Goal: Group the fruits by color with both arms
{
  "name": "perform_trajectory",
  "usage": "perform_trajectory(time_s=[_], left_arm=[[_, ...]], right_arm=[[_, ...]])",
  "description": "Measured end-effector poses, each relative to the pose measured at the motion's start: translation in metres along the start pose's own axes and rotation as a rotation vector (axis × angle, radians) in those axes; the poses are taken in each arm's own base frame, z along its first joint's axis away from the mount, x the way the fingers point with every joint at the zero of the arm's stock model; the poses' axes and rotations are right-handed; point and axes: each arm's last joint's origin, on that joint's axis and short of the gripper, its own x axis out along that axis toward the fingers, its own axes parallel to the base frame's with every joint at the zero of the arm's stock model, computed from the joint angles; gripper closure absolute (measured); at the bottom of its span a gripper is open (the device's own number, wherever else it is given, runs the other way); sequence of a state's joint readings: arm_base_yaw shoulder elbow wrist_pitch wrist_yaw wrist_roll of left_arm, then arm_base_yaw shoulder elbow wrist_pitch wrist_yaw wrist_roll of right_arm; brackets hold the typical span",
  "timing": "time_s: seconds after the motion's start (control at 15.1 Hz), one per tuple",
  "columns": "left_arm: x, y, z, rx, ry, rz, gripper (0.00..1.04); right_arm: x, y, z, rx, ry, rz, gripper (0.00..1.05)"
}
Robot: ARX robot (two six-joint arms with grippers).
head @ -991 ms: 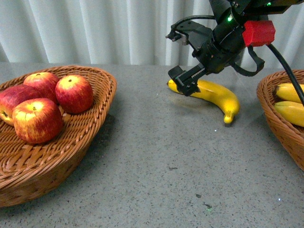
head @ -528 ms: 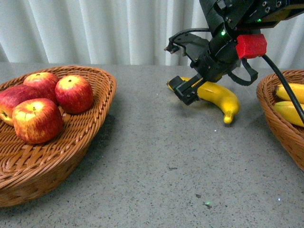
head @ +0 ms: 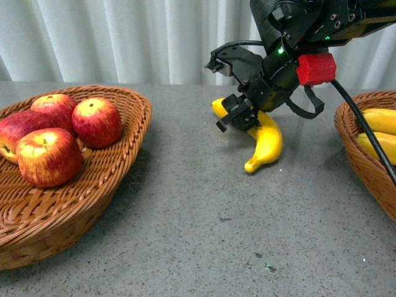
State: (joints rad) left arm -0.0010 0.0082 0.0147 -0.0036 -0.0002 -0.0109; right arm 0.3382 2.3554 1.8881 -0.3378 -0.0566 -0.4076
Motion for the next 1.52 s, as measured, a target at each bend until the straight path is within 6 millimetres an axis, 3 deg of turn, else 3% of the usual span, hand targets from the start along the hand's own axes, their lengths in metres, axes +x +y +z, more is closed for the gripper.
perform_trajectory(time_s=[0.13, 0.26, 0.4, 0.53, 0.66, 0.86, 1.06, 1.12, 1.25, 1.45, 1.52], left_arm=[[0.0, 0.0, 0.0, 0.0, 0.0, 0.0, 0.07], [0.0, 0.0, 0.0, 0.0, 0.0, 0.0, 0.07], [0.0, 0.0, 0.0, 0.0, 0.0, 0.0, 0.07], [0.0, 0.0, 0.0, 0.0, 0.0, 0.0, 0.07], [0.0, 0.0, 0.0, 0.0, 0.0, 0.0, 0.07], [0.0, 0.0, 0.0, 0.0, 0.0, 0.0, 0.07], [0.0, 0.0, 0.0, 0.0, 0.0, 0.0, 0.07], [0.0, 0.0, 0.0, 0.0, 0.0, 0.0, 0.07], [0.0, 0.0, 0.0, 0.0, 0.0, 0.0, 0.07], [0.0, 0.0, 0.0, 0.0, 0.0, 0.0, 0.07], [0.0, 0.0, 0.0, 0.0, 0.0, 0.0, 0.07]], right_arm=[[-0.009, -0.016, 0.005, 0.101, -0.067, 0.004, 0.7], [-0.037, -0.042, 0.015, 0.208, -0.174, 0.0, 0.7], [-0.102, -0.078, 0.021, 0.276, -0.319, -0.035, 0.7], [-0.163, -0.106, 0.007, 0.278, -0.401, -0.098, 0.7], [-0.202, -0.125, -0.04, 0.227, -0.378, -0.187, 0.7], [-0.226, -0.128, -0.12, 0.123, -0.263, -0.222, 0.7], [-0.227, -0.116, -0.164, 0.061, -0.178, -0.18, 0.7], [-0.223, -0.112, -0.171, 0.05, -0.159, -0.161, 0.69], [-0.226, -0.109, -0.17, 0.035, -0.167, -0.152, 0.42], [-0.245, -0.105, -0.146, 0.043, -0.301, -0.139, 0.04], [-0.258, -0.101, -0.131, 0.056, -0.404, -0.132, 0.08]])
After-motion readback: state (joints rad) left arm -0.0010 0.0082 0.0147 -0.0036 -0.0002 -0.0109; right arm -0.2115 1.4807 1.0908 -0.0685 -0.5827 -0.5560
